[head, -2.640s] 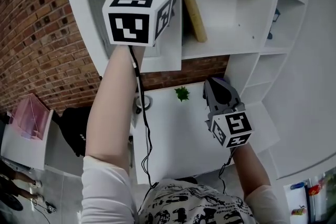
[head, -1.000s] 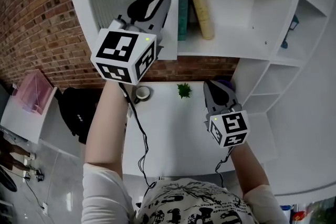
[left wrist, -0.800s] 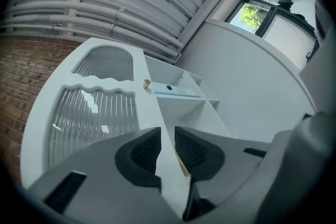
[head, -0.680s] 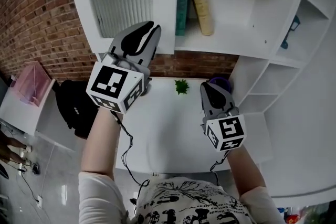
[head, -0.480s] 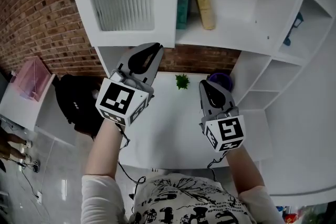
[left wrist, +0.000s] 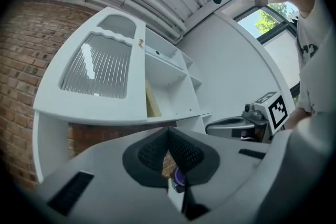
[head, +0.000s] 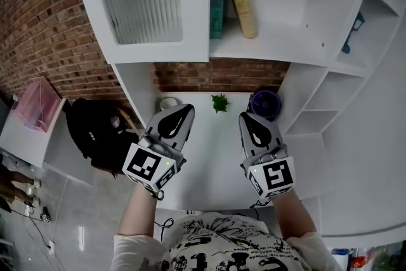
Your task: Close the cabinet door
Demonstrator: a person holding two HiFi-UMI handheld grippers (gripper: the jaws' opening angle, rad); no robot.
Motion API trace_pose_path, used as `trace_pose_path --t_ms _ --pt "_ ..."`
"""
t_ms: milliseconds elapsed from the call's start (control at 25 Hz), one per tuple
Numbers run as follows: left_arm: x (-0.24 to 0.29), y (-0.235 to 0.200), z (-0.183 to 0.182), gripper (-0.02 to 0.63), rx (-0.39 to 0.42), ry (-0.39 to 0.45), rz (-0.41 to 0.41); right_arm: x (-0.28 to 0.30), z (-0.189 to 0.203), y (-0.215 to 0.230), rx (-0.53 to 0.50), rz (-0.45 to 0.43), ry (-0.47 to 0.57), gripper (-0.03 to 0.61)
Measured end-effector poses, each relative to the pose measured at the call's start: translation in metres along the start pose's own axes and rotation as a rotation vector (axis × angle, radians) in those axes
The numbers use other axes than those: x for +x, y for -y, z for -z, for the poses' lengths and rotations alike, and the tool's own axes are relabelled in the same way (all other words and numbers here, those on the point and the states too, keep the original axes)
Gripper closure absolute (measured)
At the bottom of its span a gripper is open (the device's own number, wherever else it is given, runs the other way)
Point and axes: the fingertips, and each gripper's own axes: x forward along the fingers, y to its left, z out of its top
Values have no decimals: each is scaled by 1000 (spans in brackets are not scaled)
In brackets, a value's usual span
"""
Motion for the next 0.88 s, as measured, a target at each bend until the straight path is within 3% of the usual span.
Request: trace_pose_path --t_ms 200,400,680,880 --pt "-11 8 16 600 -14 -16 12 0 10 2 1 4 -23 565" --pt "-17 20 16 600 -62 13 82 -2 17 2 16 18 -43 566" --pt "-12 17 15 600 -59 20 61 -3 23 1 45 1 -52 566" --pt "-8 19 27 600 -54 -21 54 -1 27 -4 48 -5 -60 566"
